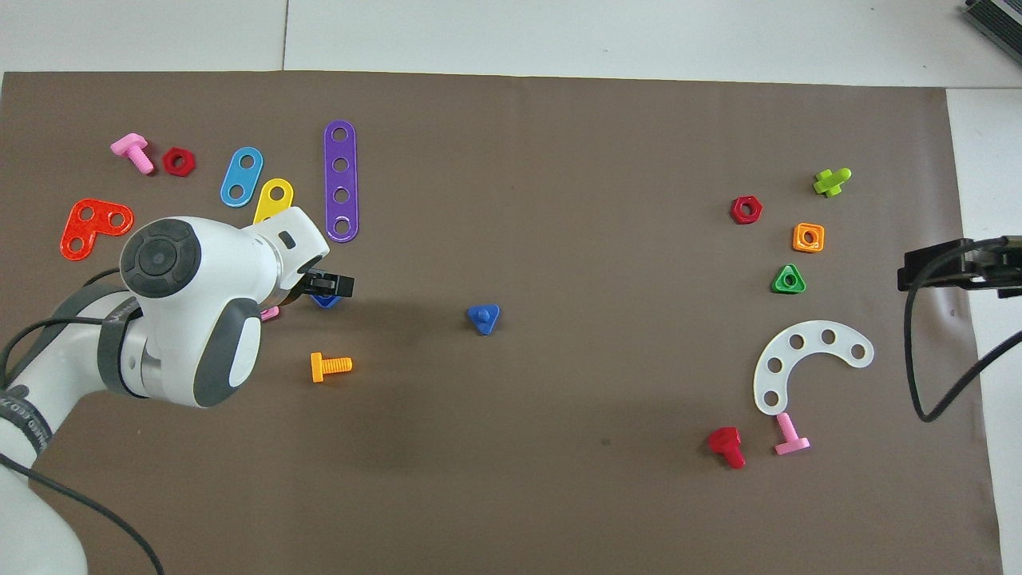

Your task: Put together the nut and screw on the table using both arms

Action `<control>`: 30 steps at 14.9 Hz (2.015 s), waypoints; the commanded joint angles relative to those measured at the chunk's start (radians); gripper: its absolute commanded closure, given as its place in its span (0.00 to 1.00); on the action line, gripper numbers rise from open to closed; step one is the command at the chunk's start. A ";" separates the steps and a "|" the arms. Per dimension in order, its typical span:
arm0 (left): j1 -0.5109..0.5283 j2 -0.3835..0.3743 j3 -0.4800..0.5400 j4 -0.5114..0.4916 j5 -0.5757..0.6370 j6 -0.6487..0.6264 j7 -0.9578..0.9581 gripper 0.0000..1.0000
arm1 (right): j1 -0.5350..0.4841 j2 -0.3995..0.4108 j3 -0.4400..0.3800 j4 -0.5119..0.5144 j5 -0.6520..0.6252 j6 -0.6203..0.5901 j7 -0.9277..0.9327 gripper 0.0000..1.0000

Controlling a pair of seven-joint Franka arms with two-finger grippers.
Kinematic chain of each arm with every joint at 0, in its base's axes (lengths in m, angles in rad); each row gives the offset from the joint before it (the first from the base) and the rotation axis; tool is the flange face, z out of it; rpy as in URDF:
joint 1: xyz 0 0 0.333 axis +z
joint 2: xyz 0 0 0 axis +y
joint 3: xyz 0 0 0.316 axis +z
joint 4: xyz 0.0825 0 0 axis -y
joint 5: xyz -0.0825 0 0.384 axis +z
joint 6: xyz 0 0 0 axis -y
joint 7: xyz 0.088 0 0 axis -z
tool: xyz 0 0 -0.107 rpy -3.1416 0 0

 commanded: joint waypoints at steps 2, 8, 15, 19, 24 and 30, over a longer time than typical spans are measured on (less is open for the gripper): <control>-0.019 0.063 0.010 -0.008 -0.013 0.085 -0.010 0.08 | 0.000 -0.003 0.012 0.003 0.016 -0.015 -0.030 0.00; -0.016 0.083 0.012 -0.005 -0.011 0.078 -0.008 0.13 | -0.003 -0.012 0.012 -0.017 0.018 -0.019 -0.033 0.00; -0.016 0.079 0.012 -0.003 -0.011 0.043 -0.008 0.25 | -0.002 -0.012 0.010 -0.025 0.018 -0.008 -0.024 0.00; -0.014 0.079 0.012 -0.002 -0.011 0.040 -0.008 0.37 | -0.002 -0.012 0.012 -0.026 0.019 -0.005 -0.010 0.00; -0.010 0.074 0.013 0.036 -0.011 0.002 -0.008 0.51 | -0.002 -0.012 0.012 -0.026 0.018 0.001 -0.009 0.00; -0.019 0.083 0.010 0.201 -0.007 -0.167 -0.062 0.52 | -0.002 -0.012 0.012 -0.026 0.019 -0.001 -0.010 0.00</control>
